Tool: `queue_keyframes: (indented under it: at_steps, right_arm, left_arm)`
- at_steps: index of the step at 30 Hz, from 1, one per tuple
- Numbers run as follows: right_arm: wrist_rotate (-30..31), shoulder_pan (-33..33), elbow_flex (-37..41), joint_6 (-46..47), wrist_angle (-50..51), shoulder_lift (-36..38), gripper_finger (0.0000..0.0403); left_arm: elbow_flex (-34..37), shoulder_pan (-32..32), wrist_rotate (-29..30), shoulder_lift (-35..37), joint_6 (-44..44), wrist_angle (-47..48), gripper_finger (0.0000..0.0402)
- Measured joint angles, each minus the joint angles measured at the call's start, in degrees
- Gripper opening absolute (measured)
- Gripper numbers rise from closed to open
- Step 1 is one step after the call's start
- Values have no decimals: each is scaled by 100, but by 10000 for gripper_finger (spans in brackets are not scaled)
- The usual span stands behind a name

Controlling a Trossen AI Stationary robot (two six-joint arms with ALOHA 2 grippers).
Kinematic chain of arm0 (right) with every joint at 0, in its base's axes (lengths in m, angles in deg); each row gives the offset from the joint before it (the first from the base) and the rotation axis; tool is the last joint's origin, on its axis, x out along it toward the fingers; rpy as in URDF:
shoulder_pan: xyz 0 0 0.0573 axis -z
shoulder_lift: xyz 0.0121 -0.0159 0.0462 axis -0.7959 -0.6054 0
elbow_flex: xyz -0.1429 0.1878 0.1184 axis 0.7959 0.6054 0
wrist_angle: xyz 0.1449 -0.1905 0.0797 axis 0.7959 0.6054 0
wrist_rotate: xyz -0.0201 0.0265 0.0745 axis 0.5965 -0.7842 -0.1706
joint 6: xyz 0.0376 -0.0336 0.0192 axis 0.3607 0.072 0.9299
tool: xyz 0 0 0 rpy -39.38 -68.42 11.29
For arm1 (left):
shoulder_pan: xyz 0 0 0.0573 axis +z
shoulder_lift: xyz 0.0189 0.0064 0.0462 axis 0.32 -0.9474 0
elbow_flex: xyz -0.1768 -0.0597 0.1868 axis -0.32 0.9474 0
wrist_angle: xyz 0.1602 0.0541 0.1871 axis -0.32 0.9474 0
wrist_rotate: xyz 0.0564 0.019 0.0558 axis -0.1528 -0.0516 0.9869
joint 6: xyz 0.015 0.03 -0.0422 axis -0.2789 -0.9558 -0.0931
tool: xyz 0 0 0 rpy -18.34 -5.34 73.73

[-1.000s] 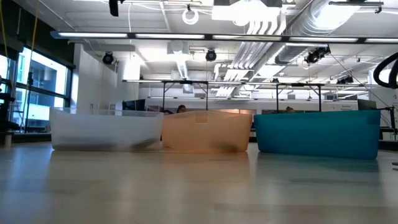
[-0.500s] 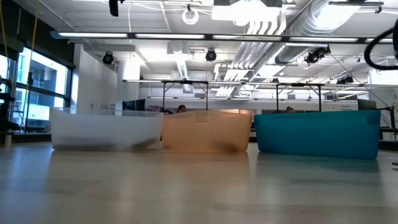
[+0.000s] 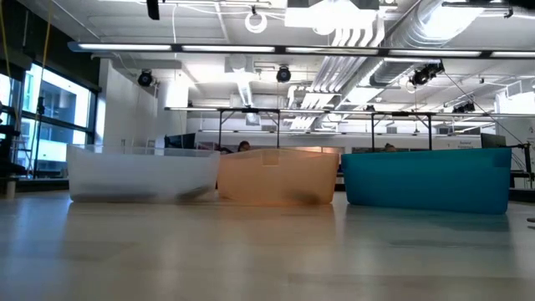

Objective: Sort silverware by color (type)
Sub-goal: Put the gold spoon into the blue bin

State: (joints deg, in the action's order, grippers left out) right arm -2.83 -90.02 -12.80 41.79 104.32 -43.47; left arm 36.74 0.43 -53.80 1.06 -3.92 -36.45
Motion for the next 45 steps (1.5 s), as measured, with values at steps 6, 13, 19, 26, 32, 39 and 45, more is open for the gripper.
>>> queue_keyframes:
  at_steps: [6,13,19,26,32,39,45]
  right_arm:
    - [345,780,-833,-1830,146,5,0]
    - [1163,2014,-1416,-3536,556,5,0]
    - [1533,2924,-1503,-4726,-50,7,0]
    - [1507,3707,-1503,-5370,-1144,-32,0]
    - [1192,4026,-1507,-5769,-1751,-32,0]
    - [1206,4120,-1507,-6013,-2261,-32,0]
    - [1208,4182,-1507,-6043,-2628,-32,0]
  left_arm:
    - [0,0,0,0,-137,-52,0]
    - [0,0,0,0,-151,-26,0]
    - [0,0,118,-1,-150,-4,0]
    - [0,-6,125,-2,57,-4,0]
    - [0,-128,127,-2,58,-3,0]
    - [4,-439,127,-195,368,18,0]
    - [4,-752,127,-507,564,22,0]
